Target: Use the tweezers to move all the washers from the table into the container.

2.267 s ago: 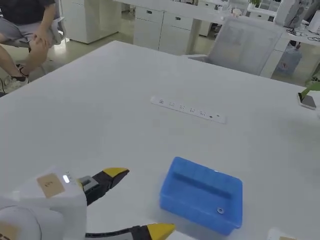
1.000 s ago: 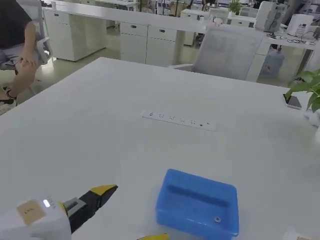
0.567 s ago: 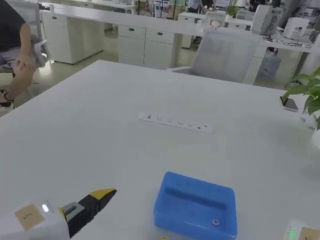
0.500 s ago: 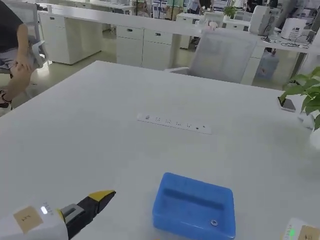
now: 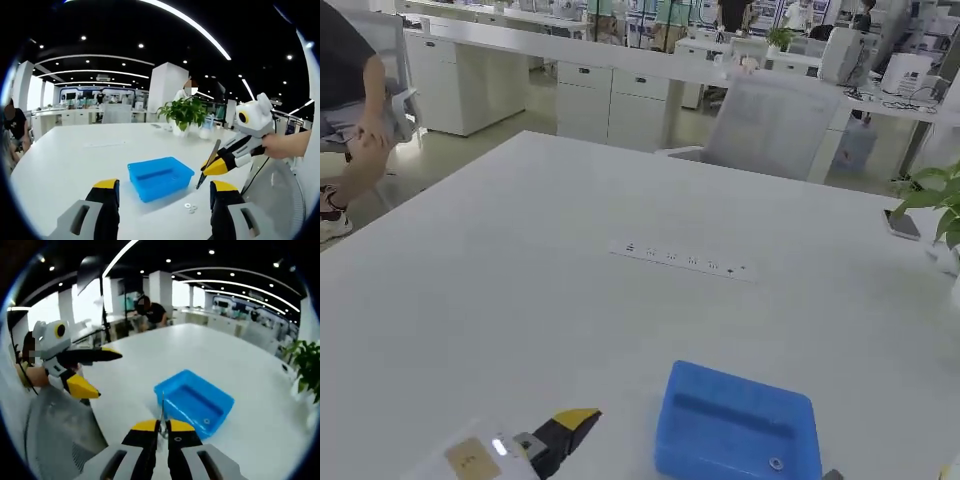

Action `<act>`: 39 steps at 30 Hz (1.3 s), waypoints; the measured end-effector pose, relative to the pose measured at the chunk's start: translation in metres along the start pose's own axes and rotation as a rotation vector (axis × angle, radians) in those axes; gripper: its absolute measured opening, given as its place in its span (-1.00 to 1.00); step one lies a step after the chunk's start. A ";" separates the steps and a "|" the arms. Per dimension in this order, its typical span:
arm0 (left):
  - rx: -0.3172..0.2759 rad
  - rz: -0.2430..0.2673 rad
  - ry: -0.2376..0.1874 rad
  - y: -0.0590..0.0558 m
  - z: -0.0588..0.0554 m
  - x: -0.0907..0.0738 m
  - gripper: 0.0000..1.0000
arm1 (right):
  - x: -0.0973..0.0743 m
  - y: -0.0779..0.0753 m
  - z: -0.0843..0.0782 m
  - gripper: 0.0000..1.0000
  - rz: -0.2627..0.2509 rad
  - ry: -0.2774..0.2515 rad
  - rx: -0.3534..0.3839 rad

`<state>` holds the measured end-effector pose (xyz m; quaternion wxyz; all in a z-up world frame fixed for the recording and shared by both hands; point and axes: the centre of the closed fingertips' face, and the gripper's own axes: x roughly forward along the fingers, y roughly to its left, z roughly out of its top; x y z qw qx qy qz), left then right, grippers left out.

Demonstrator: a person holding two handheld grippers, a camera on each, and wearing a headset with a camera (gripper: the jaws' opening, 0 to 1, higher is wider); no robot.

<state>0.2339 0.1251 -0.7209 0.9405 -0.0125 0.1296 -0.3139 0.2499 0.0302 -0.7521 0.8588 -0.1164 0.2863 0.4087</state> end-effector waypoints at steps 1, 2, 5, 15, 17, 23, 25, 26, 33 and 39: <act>0.002 -0.004 0.001 -0.001 0.000 0.000 0.50 | 0.001 0.000 0.002 -0.93 -0.006 -0.005 0.014; 0.012 -0.015 0.010 -0.003 -0.002 0.001 0.51 | 0.002 0.000 0.004 -0.93 -0.013 -0.013 0.025; 0.047 -0.046 0.042 -0.011 -0.005 0.004 0.56 | 0.005 0.002 0.008 -0.93 -0.045 -0.031 0.052; -0.041 -0.178 -0.037 -0.028 0.006 0.000 0.58 | -0.001 -0.003 0.008 -0.93 -0.112 -0.084 0.172; -0.077 -0.204 -0.039 -0.029 0.007 0.000 0.59 | -0.005 -0.010 0.010 -0.93 -0.125 -0.089 0.210; -0.074 -0.212 -0.025 -0.030 0.003 0.001 0.62 | -0.018 -0.026 0.016 -0.93 -0.161 -0.171 0.302; -0.053 -0.219 0.007 -0.032 -0.004 0.002 0.61 | -0.018 -0.027 0.016 -0.93 -0.158 -0.174 0.315; -0.044 -0.216 0.015 -0.032 -0.005 0.002 0.61 | -0.018 -0.027 0.017 -0.93 -0.157 -0.179 0.318; -0.029 -0.207 0.008 -0.031 -0.007 -0.001 0.58 | -0.012 -0.036 0.032 -0.93 -0.150 -0.177 0.297; -0.045 -0.217 0.029 -0.032 -0.012 0.000 0.55 | -0.004 -0.041 0.032 -0.93 -0.180 -0.153 0.276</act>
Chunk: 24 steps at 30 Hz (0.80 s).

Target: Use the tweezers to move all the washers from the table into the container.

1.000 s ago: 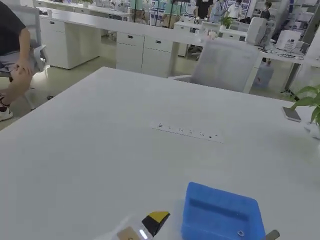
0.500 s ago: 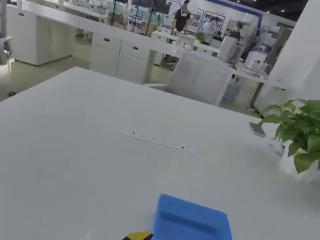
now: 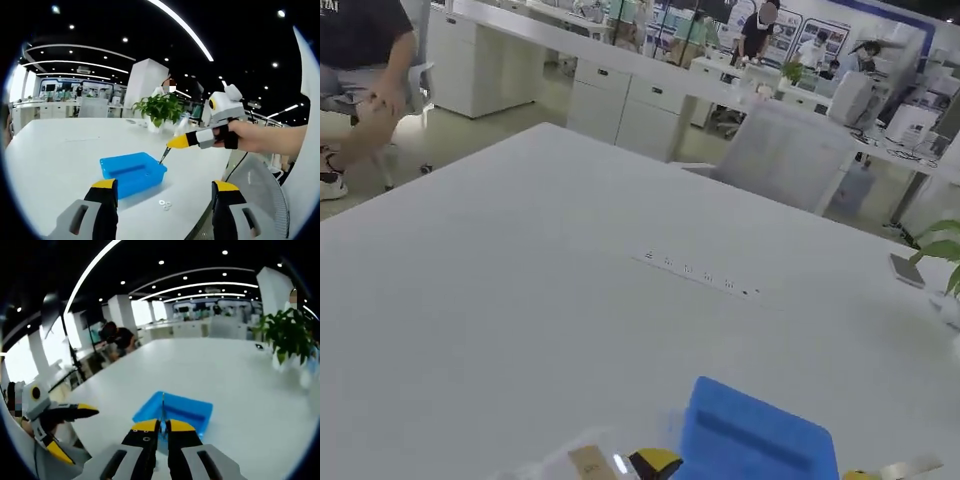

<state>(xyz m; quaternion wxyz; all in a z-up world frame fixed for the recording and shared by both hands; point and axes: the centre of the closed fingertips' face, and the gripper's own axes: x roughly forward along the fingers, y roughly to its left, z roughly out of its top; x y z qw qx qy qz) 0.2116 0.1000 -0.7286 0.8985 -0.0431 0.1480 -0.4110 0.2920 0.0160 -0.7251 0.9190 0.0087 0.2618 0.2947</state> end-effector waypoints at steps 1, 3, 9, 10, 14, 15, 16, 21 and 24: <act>0.002 0.002 0.005 0.000 -0.001 0.000 0.55 | 0.001 0.000 -0.002 -0.93 -0.005 0.010 -0.008; 0.013 0.008 0.013 0.000 -0.002 0.000 0.55 | 0.003 -0.001 -0.005 -0.93 -0.010 0.017 -0.014; 0.012 0.024 -0.004 0.004 0.002 -0.001 0.54 | 0.005 -0.004 -0.002 -0.93 -0.005 0.028 -0.011; 0.015 0.024 -0.004 0.004 0.003 -0.001 0.54 | 0.005 -0.005 -0.001 -0.93 -0.004 0.030 -0.011; 0.023 0.027 0.004 0.003 0.002 0.000 0.54 | 0.008 -0.010 0.005 -0.93 -0.002 0.029 -0.024; 0.021 0.027 0.005 0.003 0.002 0.001 0.54 | 0.009 -0.010 0.006 -0.93 -0.002 0.028 -0.025; 0.019 0.027 0.005 0.004 0.002 0.001 0.54 | 0.010 -0.012 0.007 -0.93 0.000 0.031 -0.029; -0.001 0.022 0.003 0.004 0.002 0.000 0.53 | 0.020 -0.017 0.006 -0.93 0.016 0.056 -0.070; 0.013 0.011 0.020 0.001 -0.001 0.002 0.53 | 0.026 -0.020 0.003 -0.93 0.021 0.080 -0.096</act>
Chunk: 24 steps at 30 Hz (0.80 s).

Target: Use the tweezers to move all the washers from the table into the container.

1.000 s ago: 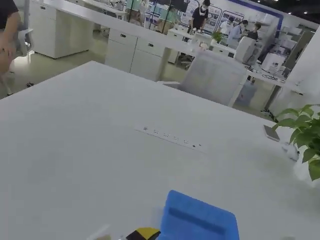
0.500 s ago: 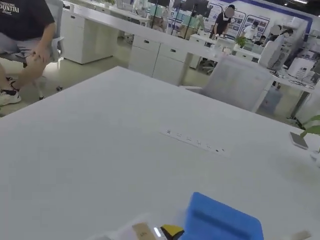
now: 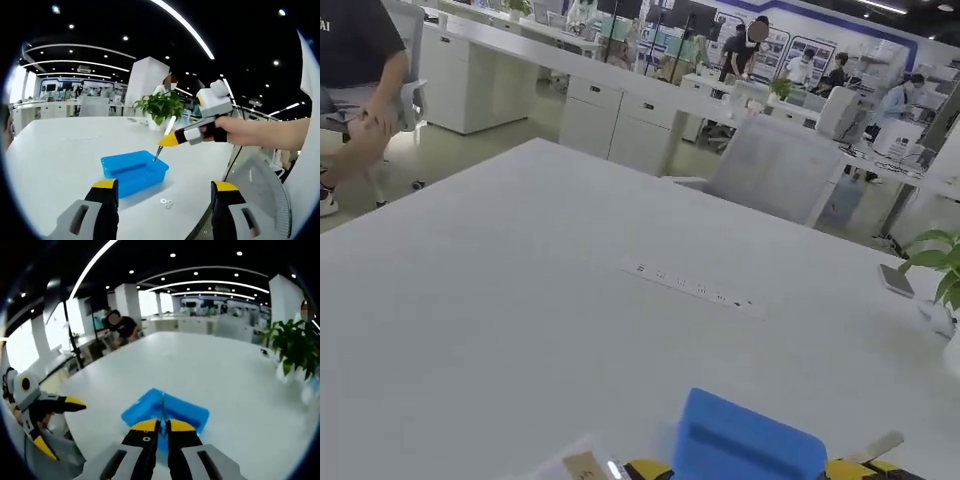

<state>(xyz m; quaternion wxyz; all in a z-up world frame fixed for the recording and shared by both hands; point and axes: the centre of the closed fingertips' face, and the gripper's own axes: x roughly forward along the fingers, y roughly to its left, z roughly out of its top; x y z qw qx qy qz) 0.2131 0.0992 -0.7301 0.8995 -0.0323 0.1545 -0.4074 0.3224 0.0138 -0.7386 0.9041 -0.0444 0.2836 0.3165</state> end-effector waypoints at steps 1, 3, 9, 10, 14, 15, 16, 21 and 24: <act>0.005 -0.001 0.002 -0.001 0.000 0.000 0.53 | 0.001 -0.001 0.000 -0.93 0.000 0.002 -0.001; 0.009 -0.004 0.002 -0.001 0.000 0.000 0.53 | 0.004 -0.002 0.000 -0.93 0.004 0.006 0.001; 0.011 -0.007 0.002 -0.002 0.000 0.000 0.52 | 0.018 -0.002 -0.006 -0.93 0.048 0.052 -0.035; 0.013 -0.008 0.002 -0.002 0.000 0.000 0.52 | 0.020 -0.002 -0.007 -0.93 0.057 0.059 -0.040; 0.014 -0.007 0.006 -0.001 -0.002 0.000 0.51 | 0.027 -0.008 -0.008 -0.93 0.057 0.069 -0.039; 0.014 -0.008 0.004 -0.001 -0.001 0.000 0.51 | 0.029 -0.010 -0.008 -0.93 0.058 0.074 -0.036; 0.015 -0.009 0.003 -0.001 -0.001 -0.001 0.51 | 0.030 -0.010 -0.009 -0.93 0.060 0.078 -0.031; 0.020 -0.012 0.005 -0.002 -0.001 -0.001 0.50 | 0.040 -0.020 -0.010 -0.93 0.067 0.094 -0.005; 0.003 -0.016 0.006 -0.002 -0.002 -0.001 0.48 | 0.045 -0.025 -0.013 -0.93 0.062 0.102 0.011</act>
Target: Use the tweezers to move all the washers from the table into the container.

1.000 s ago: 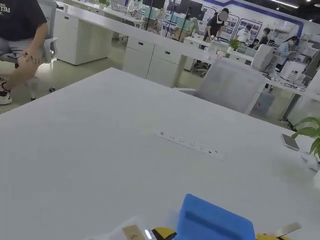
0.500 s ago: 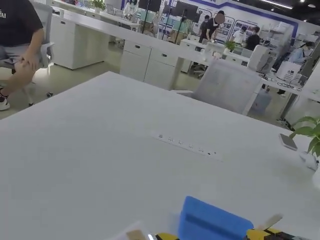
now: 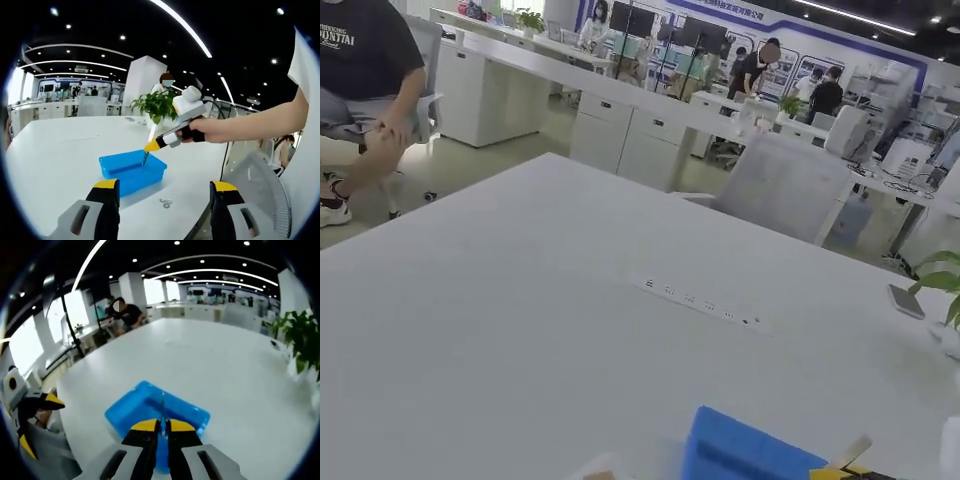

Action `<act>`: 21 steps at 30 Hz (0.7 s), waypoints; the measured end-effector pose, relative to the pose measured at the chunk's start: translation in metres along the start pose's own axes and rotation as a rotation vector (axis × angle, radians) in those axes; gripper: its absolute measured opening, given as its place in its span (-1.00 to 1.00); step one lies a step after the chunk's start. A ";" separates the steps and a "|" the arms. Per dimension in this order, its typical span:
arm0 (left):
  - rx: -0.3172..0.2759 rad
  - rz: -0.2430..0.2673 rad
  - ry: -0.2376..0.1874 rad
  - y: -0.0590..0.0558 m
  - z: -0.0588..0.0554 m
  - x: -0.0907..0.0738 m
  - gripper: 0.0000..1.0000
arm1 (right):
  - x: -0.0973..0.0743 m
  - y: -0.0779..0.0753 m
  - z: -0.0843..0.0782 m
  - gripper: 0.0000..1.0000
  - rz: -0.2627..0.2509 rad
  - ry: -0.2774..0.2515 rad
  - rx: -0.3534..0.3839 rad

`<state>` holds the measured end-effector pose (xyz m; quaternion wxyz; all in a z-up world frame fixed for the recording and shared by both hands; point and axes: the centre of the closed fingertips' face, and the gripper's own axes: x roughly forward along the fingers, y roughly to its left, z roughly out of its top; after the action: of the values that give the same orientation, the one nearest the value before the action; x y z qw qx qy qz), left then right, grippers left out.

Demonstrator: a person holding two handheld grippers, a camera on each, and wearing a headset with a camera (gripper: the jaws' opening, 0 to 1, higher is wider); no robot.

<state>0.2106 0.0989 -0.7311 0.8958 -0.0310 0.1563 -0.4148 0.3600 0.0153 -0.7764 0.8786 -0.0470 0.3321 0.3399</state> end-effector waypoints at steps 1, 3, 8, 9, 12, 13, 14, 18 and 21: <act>0.000 0.002 -0.001 0.000 0.000 0.000 0.48 | 0.003 -0.001 -0.003 -0.93 -0.003 0.014 -0.003; -0.004 0.000 -0.004 0.000 0.001 0.000 0.48 | 0.007 -0.003 -0.007 -0.93 -0.002 0.026 -0.007; 0.003 0.007 -0.005 0.002 0.001 -0.001 0.48 | 0.014 0.000 -0.015 -0.93 0.005 0.047 0.010; 0.001 0.006 -0.003 0.002 0.000 -0.001 0.48 | 0.015 0.001 -0.016 -0.93 0.007 0.047 0.011; 0.002 0.012 -0.001 0.003 0.000 -0.001 0.48 | 0.018 0.003 -0.015 -0.93 0.014 0.050 0.009; -0.002 0.012 -0.004 0.003 0.001 -0.001 0.47 | 0.019 0.003 -0.015 -0.93 0.016 0.050 0.010; -0.004 0.012 -0.004 0.003 0.001 -0.001 0.47 | 0.020 0.002 -0.014 -0.93 0.017 0.049 0.011; -0.006 0.013 -0.002 0.003 0.000 -0.001 0.47 | 0.025 0.001 -0.013 -0.93 0.020 0.052 0.005; -0.003 0.013 0.002 0.003 0.000 -0.001 0.46 | 0.028 -0.002 -0.016 -0.93 0.020 0.063 -0.003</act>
<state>0.2120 0.1017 -0.7314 0.8983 -0.0311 0.1579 -0.4088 0.3680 0.0246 -0.8066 0.8641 -0.0558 0.3597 0.3476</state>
